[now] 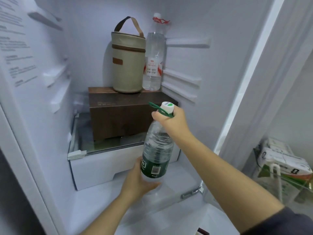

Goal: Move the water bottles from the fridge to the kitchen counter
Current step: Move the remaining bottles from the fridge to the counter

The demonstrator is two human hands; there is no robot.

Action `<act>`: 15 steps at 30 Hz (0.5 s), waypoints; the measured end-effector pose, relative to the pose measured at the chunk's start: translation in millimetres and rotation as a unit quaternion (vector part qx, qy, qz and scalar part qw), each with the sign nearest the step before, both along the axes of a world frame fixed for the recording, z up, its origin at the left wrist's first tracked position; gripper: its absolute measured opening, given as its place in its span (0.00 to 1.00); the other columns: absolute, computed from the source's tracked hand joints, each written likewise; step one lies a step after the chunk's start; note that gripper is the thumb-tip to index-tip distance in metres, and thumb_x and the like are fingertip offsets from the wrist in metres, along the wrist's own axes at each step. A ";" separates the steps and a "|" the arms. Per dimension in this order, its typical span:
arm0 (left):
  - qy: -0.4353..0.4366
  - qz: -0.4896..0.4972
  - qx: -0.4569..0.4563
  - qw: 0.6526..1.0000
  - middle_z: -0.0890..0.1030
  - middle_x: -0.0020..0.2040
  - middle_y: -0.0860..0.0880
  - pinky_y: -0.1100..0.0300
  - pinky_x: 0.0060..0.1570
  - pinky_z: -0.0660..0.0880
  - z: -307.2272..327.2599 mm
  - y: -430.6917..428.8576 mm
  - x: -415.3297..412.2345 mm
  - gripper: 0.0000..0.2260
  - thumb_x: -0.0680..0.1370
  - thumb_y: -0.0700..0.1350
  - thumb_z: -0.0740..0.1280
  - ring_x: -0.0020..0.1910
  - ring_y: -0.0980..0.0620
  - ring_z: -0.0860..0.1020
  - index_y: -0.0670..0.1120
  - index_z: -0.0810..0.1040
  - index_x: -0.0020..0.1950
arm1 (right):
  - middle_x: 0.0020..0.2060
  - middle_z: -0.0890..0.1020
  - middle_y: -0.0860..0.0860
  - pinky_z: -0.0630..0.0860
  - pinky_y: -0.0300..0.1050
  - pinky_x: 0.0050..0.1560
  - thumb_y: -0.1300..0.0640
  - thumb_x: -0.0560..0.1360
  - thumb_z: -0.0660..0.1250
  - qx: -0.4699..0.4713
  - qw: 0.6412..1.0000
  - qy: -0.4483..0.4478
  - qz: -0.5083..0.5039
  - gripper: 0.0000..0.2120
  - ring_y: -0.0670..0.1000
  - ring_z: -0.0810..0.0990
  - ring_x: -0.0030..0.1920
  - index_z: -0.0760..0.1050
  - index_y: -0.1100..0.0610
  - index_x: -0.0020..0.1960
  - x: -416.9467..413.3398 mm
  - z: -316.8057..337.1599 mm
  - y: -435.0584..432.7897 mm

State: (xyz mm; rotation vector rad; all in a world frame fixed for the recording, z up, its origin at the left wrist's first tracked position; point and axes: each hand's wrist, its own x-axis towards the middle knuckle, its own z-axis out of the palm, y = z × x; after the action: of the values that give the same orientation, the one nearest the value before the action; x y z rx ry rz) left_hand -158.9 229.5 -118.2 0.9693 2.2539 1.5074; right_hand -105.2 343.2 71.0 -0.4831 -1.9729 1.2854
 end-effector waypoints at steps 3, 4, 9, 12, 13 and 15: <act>0.000 -0.002 0.000 1.000 0.76 0.55 0.64 0.66 0.48 0.73 -2.4 0.2 1.4 0.44 0.55 0.61 0.80 0.54 0.61 0.76 0.60 0.62 0.66 | 0.27 0.72 0.43 0.68 0.44 0.38 0.59 0.72 0.74 0.005 1.000 0.000 0.017 0.12 0.46 0.70 0.32 0.71 0.54 0.35 -2.4 -3.4 -3.2; -0.001 -0.003 0.001 1.000 0.75 0.55 0.65 0.68 0.47 0.72 -4.7 0.0 1.4 0.44 0.56 0.60 0.80 0.54 0.62 0.76 0.60 0.62 0.67 | 0.29 0.72 0.45 0.68 0.44 0.38 0.59 0.72 0.74 0.004 1.000 0.005 0.023 0.11 0.47 0.70 0.33 0.71 0.55 0.37 -3.3 -5.3 -3.5; -0.017 -0.010 0.023 1.000 0.74 0.60 0.67 0.65 0.54 0.73 -16.2 0.4 -1.4 0.45 0.58 0.59 0.81 0.58 0.64 0.74 0.61 0.61 0.70 | 0.34 0.75 0.49 0.70 0.39 0.38 0.56 0.74 0.73 0.016 0.998 -0.026 0.046 0.12 0.46 0.73 0.34 0.76 0.64 0.46 -2.4 -2.0 2.7; -0.036 -0.015 0.029 0.999 0.74 0.58 0.66 0.66 0.53 0.73 -16.9 0.9 -2.5 0.44 0.59 0.56 0.82 0.56 0.62 0.75 0.61 0.62 0.68 | 0.43 0.83 0.47 0.76 0.33 0.45 0.56 0.73 0.74 0.030 0.980 -0.105 0.167 0.11 0.38 0.81 0.41 0.80 0.57 0.54 0.6 11.0 18.6; -0.040 -0.021 0.028 0.999 0.74 0.57 0.66 0.69 0.51 0.72 -16.5 0.7 -3.5 0.43 0.59 0.54 0.82 0.55 0.62 0.75 0.62 0.61 0.68 | 0.48 0.84 0.48 0.78 0.36 0.51 0.56 0.72 0.74 0.039 0.971 -0.119 0.203 0.14 0.40 0.82 0.47 0.79 0.55 0.57 0.9 14.1 24.1; -0.051 -0.041 0.023 0.998 0.75 0.56 0.66 0.72 0.48 0.72 -15.0 -0.5 -6.5 0.43 0.60 0.53 0.82 0.55 0.64 0.76 0.62 0.61 0.67 | 0.52 0.84 0.49 0.77 0.40 0.55 0.57 0.72 0.71 0.064 0.961 -0.128 0.235 0.12 0.44 0.82 0.53 0.80 0.54 0.56 1.1 16.7 28.4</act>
State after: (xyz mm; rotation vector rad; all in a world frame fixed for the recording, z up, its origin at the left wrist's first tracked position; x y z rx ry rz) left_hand -165.4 229.0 -133.2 0.9608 2.0923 1.5444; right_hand -104.1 371.6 87.7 -0.1181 -2.4752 1.4172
